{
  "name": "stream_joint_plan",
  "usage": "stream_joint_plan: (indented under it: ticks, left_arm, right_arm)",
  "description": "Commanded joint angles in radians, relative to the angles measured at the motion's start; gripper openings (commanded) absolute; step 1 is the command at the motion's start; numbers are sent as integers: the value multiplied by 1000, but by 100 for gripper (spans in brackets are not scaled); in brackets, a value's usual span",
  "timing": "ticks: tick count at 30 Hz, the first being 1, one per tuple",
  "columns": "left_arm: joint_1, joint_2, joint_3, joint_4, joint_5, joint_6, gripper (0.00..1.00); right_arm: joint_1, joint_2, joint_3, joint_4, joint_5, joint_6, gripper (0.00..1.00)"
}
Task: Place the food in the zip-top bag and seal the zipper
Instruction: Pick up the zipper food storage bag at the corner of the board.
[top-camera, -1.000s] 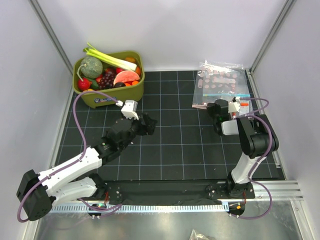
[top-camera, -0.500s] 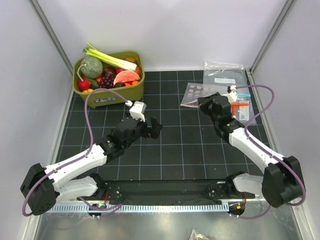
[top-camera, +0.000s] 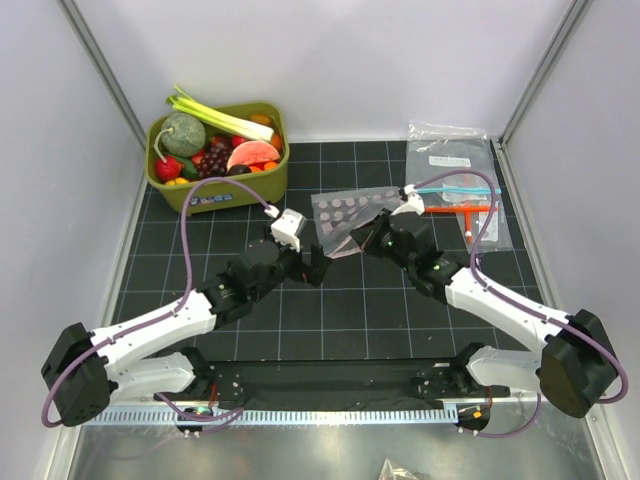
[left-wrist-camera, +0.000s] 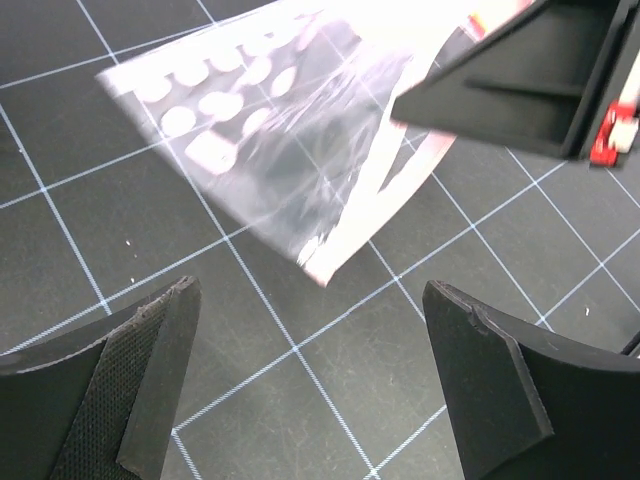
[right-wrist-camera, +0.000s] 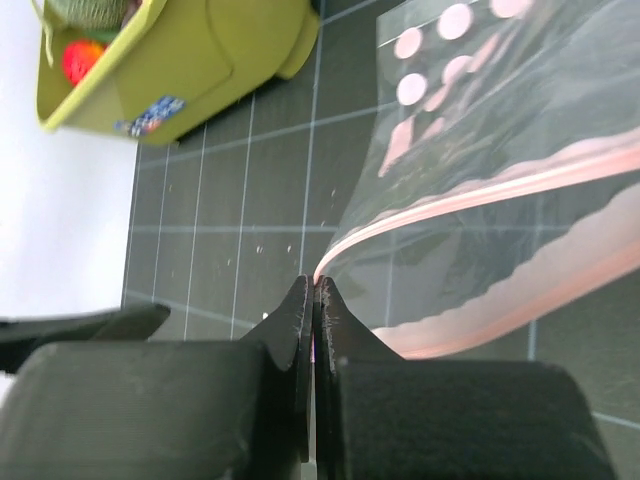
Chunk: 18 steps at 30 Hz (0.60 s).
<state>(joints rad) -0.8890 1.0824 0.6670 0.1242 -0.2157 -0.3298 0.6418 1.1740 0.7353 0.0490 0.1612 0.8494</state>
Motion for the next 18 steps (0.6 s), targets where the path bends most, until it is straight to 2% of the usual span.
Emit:
stream_joint_plan:
  ticks: [1, 16, 18]
  left_arm:
    - [-4, -7, 34, 66, 13, 31, 95]
    - [-36, 119, 94, 49, 24, 58, 82]
    - [-39, 135, 101, 43, 16, 63, 74]
  right_arm:
    - [35, -5, 18, 61, -3, -36, 1]
    - [156, -37, 10, 55, 18, 7, 1]
    - [173, -42, 6, 61, 15, 13, 1]
